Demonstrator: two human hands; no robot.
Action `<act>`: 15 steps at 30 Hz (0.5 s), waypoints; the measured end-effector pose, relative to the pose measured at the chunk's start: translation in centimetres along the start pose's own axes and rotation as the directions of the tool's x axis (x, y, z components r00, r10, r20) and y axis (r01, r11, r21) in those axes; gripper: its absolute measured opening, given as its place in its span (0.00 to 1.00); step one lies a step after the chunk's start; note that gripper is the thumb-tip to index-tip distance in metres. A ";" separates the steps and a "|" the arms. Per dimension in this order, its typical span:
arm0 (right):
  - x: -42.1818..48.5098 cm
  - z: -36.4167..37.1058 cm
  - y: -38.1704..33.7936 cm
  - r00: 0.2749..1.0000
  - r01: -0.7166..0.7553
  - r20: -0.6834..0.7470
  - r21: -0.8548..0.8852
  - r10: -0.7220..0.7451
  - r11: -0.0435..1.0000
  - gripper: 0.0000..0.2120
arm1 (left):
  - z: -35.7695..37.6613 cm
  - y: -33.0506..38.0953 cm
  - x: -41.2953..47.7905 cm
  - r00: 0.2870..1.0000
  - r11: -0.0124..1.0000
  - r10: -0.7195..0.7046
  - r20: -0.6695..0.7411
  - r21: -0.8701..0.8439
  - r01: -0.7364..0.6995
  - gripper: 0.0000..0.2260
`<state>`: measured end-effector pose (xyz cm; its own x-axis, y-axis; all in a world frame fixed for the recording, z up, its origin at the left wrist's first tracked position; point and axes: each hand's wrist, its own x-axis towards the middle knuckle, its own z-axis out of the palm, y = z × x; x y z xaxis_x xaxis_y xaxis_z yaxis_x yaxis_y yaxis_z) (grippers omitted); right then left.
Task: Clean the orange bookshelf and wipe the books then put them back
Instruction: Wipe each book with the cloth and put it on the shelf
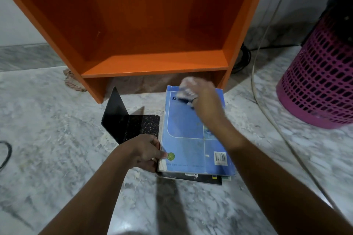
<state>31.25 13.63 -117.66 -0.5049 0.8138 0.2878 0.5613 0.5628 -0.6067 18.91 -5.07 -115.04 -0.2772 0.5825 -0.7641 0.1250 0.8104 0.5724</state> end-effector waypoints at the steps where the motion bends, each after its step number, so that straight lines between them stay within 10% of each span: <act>1: -1.5 0.7 -0.5 0.991 0.094 0.092 0.007 -0.094 0.996 0.27 | 0.0 -0.1 0.1 1.000 1.000 0.002 0.002 -0.009 -0.002 0.10; 3: -2.9 1.2 0.5 0.988 0.130 0.098 -0.085 -0.122 0.988 0.27 | -0.1 -0.3 0.3 1.000 0.999 0.008 0.003 -0.034 -0.008 0.10; 10: -1.1 -6.6 6.8 0.823 -0.502 -0.212 0.163 0.527 0.850 0.17 | -0.3 -0.7 0.4 1.000 0.997 0.001 0.028 -0.081 0.001 0.09; 15: -5.7 -6.3 -0.8 0.952 -0.244 -0.095 0.336 0.291 0.909 0.18 | -1.3 -0.7 0.6 0.991 0.994 -0.024 0.135 -0.101 0.038 0.07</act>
<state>37.83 9.44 -114.11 -0.2552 0.9522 0.1677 0.4133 0.2642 -0.8714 17.43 -5.35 -115.46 -0.1491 0.5659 -0.8109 0.0176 0.8214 0.5700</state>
